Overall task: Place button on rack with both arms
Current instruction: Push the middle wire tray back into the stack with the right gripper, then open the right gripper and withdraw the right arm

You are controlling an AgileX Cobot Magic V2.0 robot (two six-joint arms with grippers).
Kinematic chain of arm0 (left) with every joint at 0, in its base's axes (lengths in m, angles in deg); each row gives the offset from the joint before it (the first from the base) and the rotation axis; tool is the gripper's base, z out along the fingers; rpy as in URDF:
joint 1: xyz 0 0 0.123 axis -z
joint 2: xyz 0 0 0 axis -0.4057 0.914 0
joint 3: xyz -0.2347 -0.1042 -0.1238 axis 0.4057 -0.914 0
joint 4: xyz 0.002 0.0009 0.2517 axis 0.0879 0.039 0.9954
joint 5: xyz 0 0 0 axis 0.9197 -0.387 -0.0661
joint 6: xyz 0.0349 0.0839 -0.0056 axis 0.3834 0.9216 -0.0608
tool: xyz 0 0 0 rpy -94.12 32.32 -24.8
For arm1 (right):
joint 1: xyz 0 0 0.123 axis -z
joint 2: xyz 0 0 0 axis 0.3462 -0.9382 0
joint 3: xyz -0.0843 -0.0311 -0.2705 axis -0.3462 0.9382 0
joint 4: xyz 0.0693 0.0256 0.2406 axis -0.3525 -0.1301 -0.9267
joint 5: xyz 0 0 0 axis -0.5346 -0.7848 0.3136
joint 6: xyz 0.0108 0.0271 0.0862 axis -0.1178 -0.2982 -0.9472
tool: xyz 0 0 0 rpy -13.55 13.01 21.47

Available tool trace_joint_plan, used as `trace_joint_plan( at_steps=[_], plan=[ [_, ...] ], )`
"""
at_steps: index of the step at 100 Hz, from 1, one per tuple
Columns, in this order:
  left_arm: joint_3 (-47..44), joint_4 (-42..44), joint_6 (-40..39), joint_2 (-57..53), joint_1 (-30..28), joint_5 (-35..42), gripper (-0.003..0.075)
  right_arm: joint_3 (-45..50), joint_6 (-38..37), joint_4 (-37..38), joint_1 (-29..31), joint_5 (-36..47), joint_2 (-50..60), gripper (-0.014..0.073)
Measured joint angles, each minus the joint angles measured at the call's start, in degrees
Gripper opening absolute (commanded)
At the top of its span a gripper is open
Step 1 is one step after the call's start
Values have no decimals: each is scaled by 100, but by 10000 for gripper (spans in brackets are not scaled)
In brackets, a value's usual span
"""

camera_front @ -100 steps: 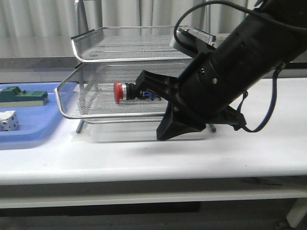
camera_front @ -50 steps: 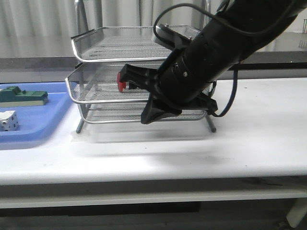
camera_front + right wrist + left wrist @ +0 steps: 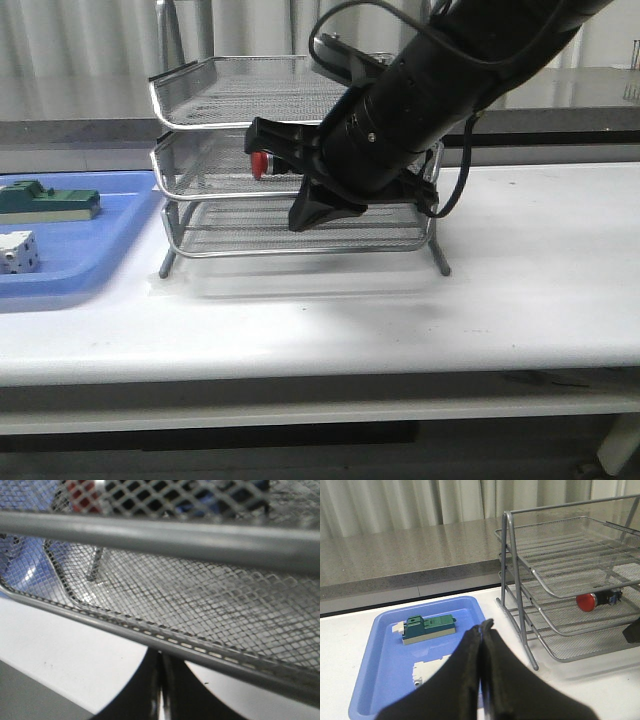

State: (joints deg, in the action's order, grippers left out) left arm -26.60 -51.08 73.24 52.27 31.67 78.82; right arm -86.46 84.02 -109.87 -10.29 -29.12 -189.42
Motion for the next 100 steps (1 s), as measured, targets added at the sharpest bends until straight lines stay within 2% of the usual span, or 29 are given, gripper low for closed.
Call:
trace_joint_plan(
  at_steps=[24,53,80,100],
  plan=[
    [0,-10,0,-7,0,0,-21,-23,0,79,0,-499,0,-59],
    [0,-10,0,-12,0,0,-21,17,0,578,0,-904,415,-60],
    [0,-10,0,-12,0,0,-21,700,0,1066,50,-904,1377,-60],
    [0,-10,0,-12,0,0,-21,1267,-10,1222,574,-849,2174,-60]
  ],
)
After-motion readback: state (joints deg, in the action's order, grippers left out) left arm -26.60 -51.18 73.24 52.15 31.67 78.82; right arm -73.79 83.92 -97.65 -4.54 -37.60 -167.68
